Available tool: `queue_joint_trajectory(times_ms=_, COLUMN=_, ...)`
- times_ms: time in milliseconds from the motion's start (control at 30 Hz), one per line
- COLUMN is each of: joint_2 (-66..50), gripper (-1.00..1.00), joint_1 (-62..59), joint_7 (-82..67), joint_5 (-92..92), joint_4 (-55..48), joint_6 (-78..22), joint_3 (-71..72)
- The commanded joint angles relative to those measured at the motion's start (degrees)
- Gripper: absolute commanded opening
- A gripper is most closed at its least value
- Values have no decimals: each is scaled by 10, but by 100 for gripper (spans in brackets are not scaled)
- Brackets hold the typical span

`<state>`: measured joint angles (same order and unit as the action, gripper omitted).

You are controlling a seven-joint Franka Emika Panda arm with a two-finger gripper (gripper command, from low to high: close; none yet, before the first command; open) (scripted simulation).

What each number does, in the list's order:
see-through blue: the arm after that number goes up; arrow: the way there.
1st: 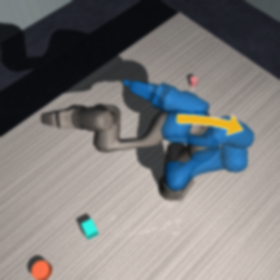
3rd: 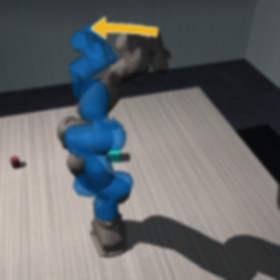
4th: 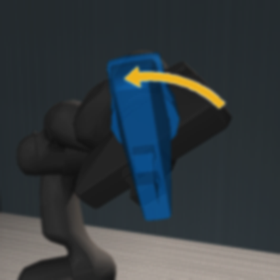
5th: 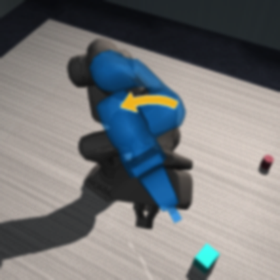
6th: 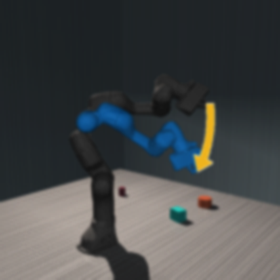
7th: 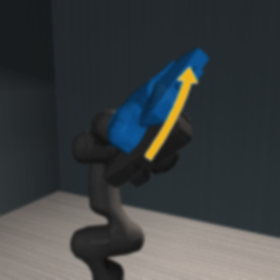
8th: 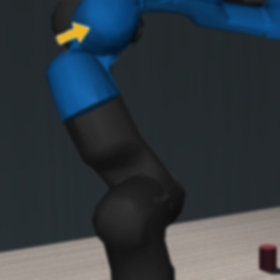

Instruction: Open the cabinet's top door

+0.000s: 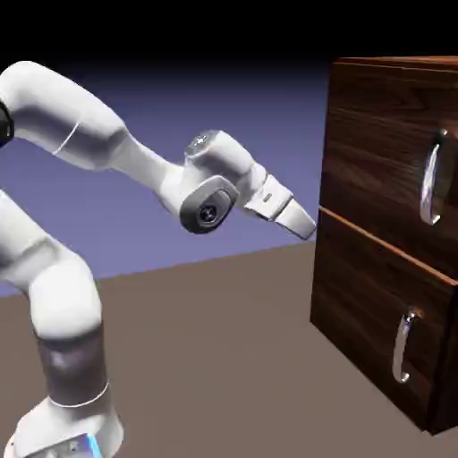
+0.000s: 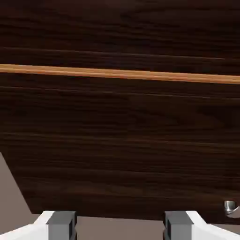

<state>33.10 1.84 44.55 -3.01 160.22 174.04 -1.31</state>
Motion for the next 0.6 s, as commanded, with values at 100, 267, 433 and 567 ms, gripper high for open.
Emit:
queue_joint_trajectory(times_ms=100, joint_2=15, gripper=0, joint_1=38, joint_7=69, joint_5=-100, joint_4=-26, joint_6=1, joint_3=-43)
queue_joint_trajectory(times_ms=267, joint_2=33, gripper=0, joint_1=86, joint_7=156, joint_5=-224, joint_4=-58, joint_6=2, joint_3=-98)
queue_joint_trajectory(times_ms=433, joint_2=51, gripper=0, joint_1=133, joint_7=243, joint_5=-349, joint_4=-91, joint_6=4, joint_3=-152)
queue_joint_trajectory(times_ms=567, joint_2=66, gripper=0, joint_1=171, joint_7=312, joint_5=-449, joint_4=-117, joint_6=5, joint_3=-195)
